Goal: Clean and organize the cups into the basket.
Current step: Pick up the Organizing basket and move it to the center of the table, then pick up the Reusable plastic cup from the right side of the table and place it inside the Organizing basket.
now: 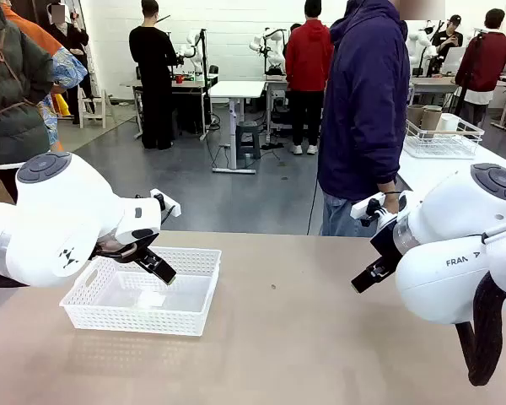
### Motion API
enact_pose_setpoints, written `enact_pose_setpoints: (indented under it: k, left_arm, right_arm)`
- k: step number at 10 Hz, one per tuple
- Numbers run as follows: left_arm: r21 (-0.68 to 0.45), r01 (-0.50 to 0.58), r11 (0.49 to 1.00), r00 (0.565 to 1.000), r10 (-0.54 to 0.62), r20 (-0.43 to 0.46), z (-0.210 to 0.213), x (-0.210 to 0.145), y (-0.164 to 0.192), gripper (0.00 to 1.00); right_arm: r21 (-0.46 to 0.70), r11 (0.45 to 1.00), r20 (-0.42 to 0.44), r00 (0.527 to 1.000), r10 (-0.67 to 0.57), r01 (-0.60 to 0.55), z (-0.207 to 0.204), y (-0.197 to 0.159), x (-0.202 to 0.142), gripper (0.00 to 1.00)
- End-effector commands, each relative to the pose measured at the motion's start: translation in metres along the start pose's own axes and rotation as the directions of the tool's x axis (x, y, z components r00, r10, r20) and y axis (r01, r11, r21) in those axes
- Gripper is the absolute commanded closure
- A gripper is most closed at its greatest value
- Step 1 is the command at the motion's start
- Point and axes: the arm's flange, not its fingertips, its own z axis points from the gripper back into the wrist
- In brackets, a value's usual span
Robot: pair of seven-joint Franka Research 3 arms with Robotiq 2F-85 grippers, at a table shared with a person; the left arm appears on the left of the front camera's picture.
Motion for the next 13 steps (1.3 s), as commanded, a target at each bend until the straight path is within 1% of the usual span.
enact_pose_setpoints:
  k: [1,12,13]
  left_arm:
    - [0.000,0.000,1.000,1.000,0.000,0.000,0.000,0.000,0.000,0.00]
    - [0.000,0.000,1.000,1.000,0.000,0.000,0.000,0.000,0.000,0.00]
    - [0.000,0.000,1.000,1.000,0.000,0.000,0.000,0.000,0.000,0.00]
  right_arm:
    - [0.000,1.000,0.000,1.000,0.000,0.000,0.000,0.000,0.000,0.00]
    - [0.000,1.000,0.000,1.000,0.000,0.000,0.000,0.000,0.000,0.00]
    - [0.119,0.993,0.022,0.999,-0.028,0.025,0.013,0.009,0.003,0.00]
